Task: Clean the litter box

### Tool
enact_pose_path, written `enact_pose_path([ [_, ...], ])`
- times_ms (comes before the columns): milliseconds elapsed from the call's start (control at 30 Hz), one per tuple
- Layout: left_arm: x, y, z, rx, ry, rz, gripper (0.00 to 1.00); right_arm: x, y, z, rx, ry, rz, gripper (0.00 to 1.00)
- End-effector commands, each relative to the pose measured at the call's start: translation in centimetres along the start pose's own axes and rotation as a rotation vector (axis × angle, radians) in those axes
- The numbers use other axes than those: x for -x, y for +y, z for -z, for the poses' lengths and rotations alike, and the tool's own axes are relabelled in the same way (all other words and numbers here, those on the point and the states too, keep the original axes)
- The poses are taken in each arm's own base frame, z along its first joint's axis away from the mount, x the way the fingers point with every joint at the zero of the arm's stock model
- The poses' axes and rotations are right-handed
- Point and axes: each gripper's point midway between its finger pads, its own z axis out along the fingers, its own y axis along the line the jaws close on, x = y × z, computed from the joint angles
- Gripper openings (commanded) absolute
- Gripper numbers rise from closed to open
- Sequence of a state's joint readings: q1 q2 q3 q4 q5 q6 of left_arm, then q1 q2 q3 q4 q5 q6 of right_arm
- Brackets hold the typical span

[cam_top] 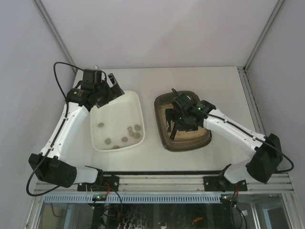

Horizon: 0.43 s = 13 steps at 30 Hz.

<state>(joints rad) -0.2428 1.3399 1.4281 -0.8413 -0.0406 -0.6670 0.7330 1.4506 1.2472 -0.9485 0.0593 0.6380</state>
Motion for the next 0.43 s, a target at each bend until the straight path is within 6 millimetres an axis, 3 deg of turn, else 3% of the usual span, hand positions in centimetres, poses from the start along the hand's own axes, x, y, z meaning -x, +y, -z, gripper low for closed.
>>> enact_pose_path([
  [0, 1.2, 0.6, 1.1, -0.041, -0.077, -0.049, 0.99, 0.7, -0.9, 3.2, -0.042, -0.100, -0.038, 1.00],
  [133, 1.8, 0.9, 2.2, -0.048, -0.121, -0.146, 1.00, 2.2, -0.6, 5.9, 0.019, -0.220, -0.066, 1.00],
  [267, 4.7, 4.0, 4.3, 0.106, -0.308, -0.140, 1.00, 3.7, -1.0, 8.8, 0.074, -0.341, -0.071, 1.00],
  [333, 5.6, 5.1, 5.4, 0.154, -0.385, -0.142, 1.00, 4.5, -0.4, 10.2, 0.137, -0.426, -0.025, 1.00],
  [400, 6.1, 5.9, 6.3, 0.174, -0.436, -0.147, 1.00, 5.4, -1.0, 11.9, 0.112, -0.527, -0.054, 1.00],
])
